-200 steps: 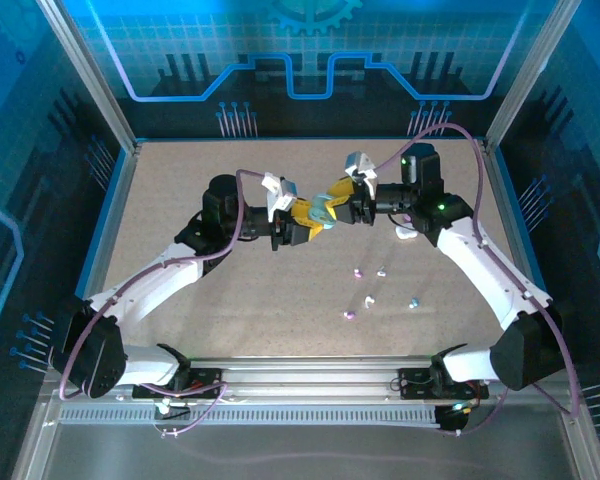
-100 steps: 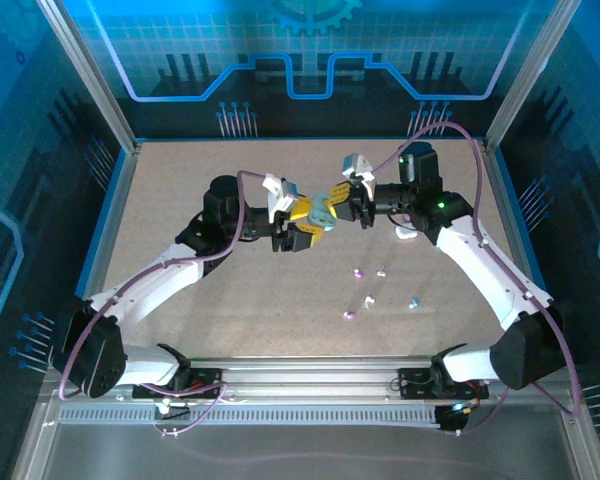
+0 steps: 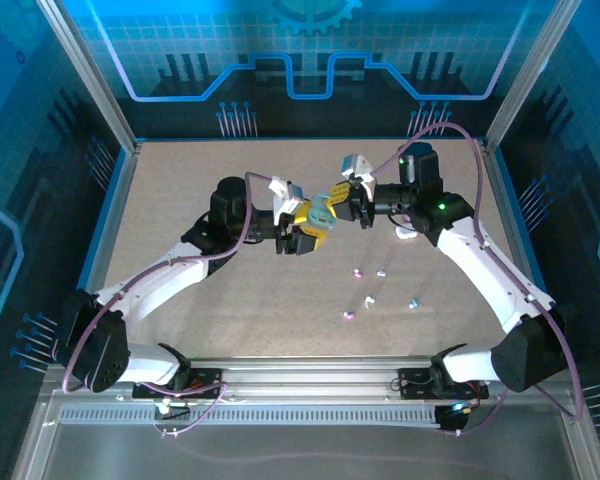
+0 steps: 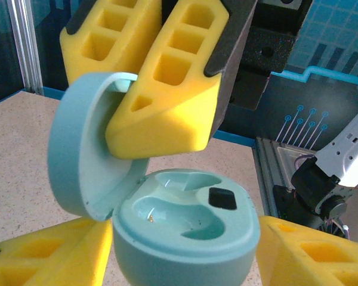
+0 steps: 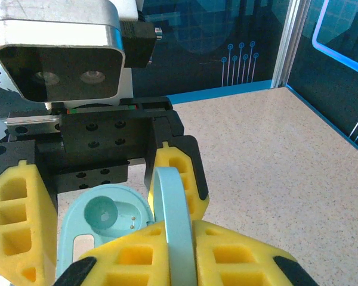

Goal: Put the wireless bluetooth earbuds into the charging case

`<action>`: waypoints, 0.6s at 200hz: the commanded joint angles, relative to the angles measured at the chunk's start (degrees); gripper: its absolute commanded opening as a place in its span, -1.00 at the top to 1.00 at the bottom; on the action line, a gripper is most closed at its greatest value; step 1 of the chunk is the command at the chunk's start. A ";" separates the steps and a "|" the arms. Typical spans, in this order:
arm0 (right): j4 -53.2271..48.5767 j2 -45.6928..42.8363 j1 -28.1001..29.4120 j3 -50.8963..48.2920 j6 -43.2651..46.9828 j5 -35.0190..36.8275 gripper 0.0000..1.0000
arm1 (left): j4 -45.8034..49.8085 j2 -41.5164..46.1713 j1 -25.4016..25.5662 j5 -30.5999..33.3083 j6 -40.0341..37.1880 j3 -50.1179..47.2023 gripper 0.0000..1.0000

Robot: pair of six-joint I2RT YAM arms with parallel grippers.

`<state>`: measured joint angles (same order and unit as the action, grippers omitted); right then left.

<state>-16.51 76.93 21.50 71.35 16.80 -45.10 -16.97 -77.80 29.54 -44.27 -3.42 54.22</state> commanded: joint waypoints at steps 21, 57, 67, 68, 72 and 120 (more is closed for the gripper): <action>-0.45 -1.76 1.09 -0.42 2.23 -0.07 0.68 | -1.73 -0.07 0.61 -0.73 -0.19 0.98 -0.28; -0.62 -2.11 1.36 -1.04 3.64 0.40 0.68 | -3.51 -0.07 0.65 -0.70 1.07 0.54 -0.29; -0.63 -2.21 1.43 -1.13 3.72 0.40 0.68 | -3.64 -0.06 0.67 -0.71 1.13 0.53 -0.29; -0.63 -2.17 1.44 -1.13 3.70 0.43 0.68 | -3.62 -0.07 0.68 -0.72 1.13 0.54 -0.29; -0.63 -2.20 1.44 -1.13 3.73 0.45 0.68 | -3.62 -0.01 0.62 -0.70 1.14 0.54 -0.29; 0.58 -2.52 1.53 -1.39 2.76 0.16 0.67 | -0.53 0.01 0.66 -0.82 -0.49 0.92 -0.20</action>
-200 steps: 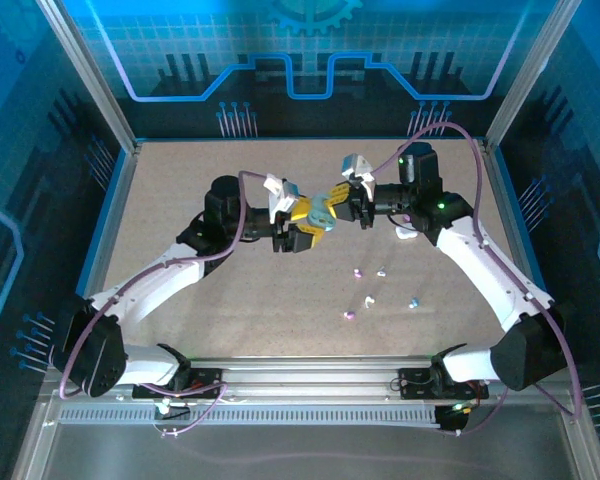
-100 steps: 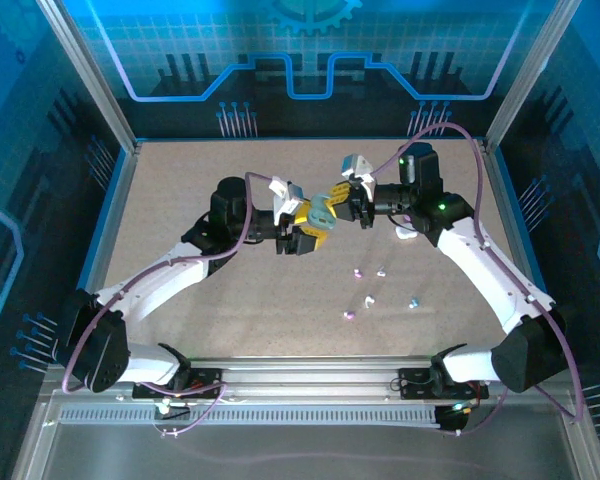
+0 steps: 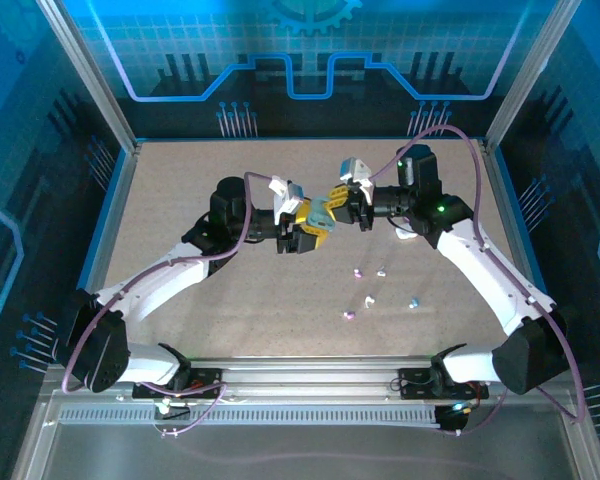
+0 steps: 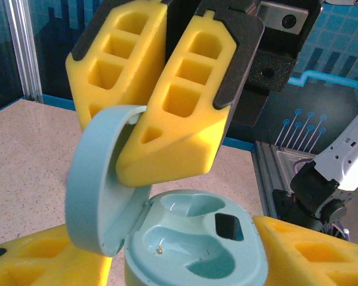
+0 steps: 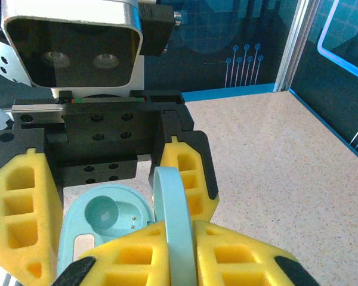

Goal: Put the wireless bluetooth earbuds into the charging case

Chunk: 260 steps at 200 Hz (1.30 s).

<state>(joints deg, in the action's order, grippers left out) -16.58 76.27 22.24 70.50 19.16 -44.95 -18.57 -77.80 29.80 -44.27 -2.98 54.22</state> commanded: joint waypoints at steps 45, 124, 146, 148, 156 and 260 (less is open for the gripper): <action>0.67 -1.73 0.79 -0.38 0.09 -0.09 0.66 | 1.68 0.55 0.42 -0.46 -1.83 0.80 -0.25; -0.08 -1.45 0.87 -0.28 0.76 -0.24 0.65 | 0.91 0.37 0.37 -0.71 -1.29 1.34 -0.09; -0.21 -1.53 0.93 -0.23 0.83 -0.27 0.65 | -0.03 0.29 0.35 -0.82 -0.73 1.08 -0.12; -0.16 -1.55 0.91 -0.22 0.87 -0.26 0.65 | -0.10 0.28 0.34 -0.82 -0.71 1.07 -0.12; -0.16 -1.51 0.92 -0.19 0.90 -0.30 0.65 | -0.29 0.29 0.39 -0.79 -0.65 1.00 -0.11; -2.38 -0.51 1.03 1.93 -0.10 0.62 0.54 | -0.98 0.13 0.38 -1.07 -0.57 0.17 0.26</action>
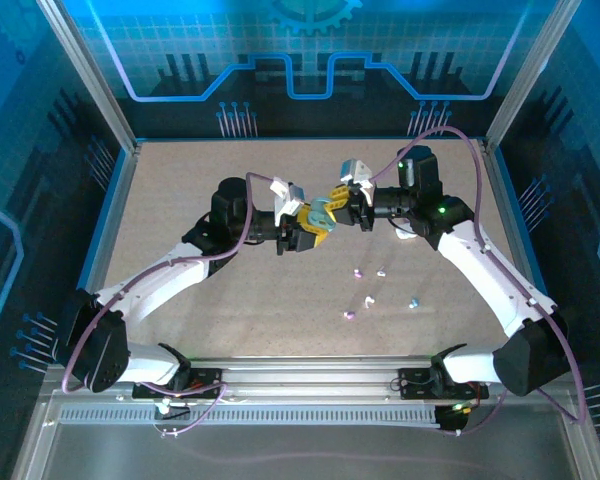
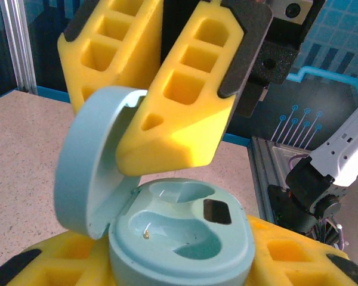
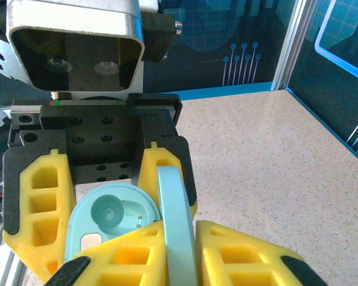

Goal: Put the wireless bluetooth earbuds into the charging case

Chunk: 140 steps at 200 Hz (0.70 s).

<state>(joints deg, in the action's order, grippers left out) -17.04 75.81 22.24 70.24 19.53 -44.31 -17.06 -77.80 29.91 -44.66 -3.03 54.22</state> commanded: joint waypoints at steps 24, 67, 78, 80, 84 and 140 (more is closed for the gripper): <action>-3.04 0.63 0.85 3.64 -2.28 1.18 0.44 | -3.06 0.54 0.29 -0.94 -0.52 -0.52 0.29; -4.29 2.35 -0.68 6.20 -6.47 0.20 0.26 | -4.12 1.44 0.30 -1.60 -0.60 -1.83 0.31; -4.90 2.92 -0.90 6.93 -7.06 0.24 0.21 | -4.21 1.51 0.25 -1.62 -0.75 -1.90 0.31; -4.93 2.98 -0.93 7.04 -7.18 0.16 0.20 | -4.21 1.58 0.24 -1.60 -0.75 -1.87 0.31; -5.13 3.14 -0.97 7.24 -7.44 0.07 0.19 | -4.24 1.64 0.25 -1.60 -0.75 -1.87 0.31; -6.21 3.91 -2.00 9.39 -12.65 1.71 -0.02 | -5.90 1.34 0.24 -0.56 0.21 -2.40 0.31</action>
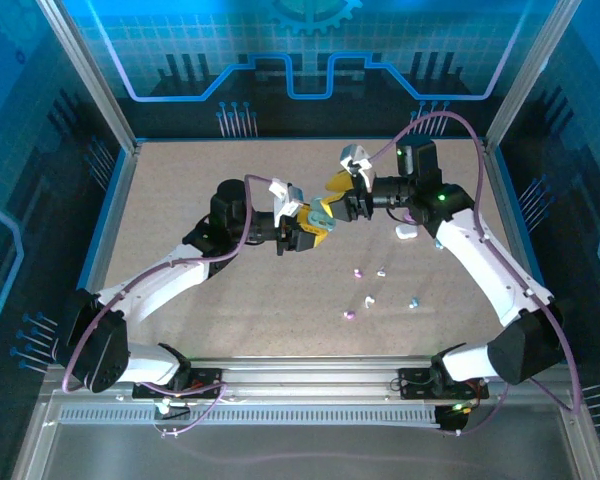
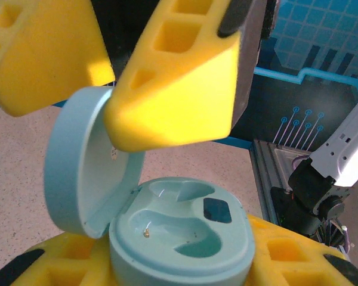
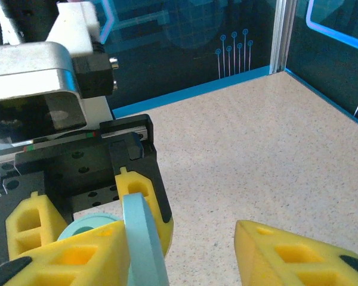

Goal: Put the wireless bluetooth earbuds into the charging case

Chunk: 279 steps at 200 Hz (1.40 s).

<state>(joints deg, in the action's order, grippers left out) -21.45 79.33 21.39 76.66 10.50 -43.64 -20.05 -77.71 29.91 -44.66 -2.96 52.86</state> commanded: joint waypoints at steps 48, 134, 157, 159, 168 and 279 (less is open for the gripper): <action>-2.36 -4.60 -4.21 6.71 -18.31 5.86 -0.33 | -6.89 0.98 0.28 4.93 1.86 -3.21 0.33; -22.94 -21.10 -21.32 -13.74 -49.44 41.48 -0.30 | -19.00 1.28 0.07 12.16 5.09 -8.49 0.37; -26.10 -21.15 -24.88 -22.10 -52.96 38.81 -0.19 | -19.94 0.91 0.12 11.45 5.49 -8.80 0.37; -26.03 -21.15 -24.90 -22.99 -53.13 38.85 -0.18 | -20.00 0.90 0.14 11.42 5.55 -8.82 0.37; -25.60 -21.00 -25.11 -26.72 -53.69 38.89 -0.14 | -20.35 0.90 0.11 11.33 5.60 -8.78 0.36; -18.92 -16.60 -26.21 -44.30 -54.50 38.59 -0.02 | -19.02 1.93 0.06 10.04 4.98 -8.47 0.36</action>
<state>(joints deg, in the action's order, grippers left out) -41.36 62.46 -3.99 32.93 -43.55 -6.39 -37.63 -77.08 29.91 -33.67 1.61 44.71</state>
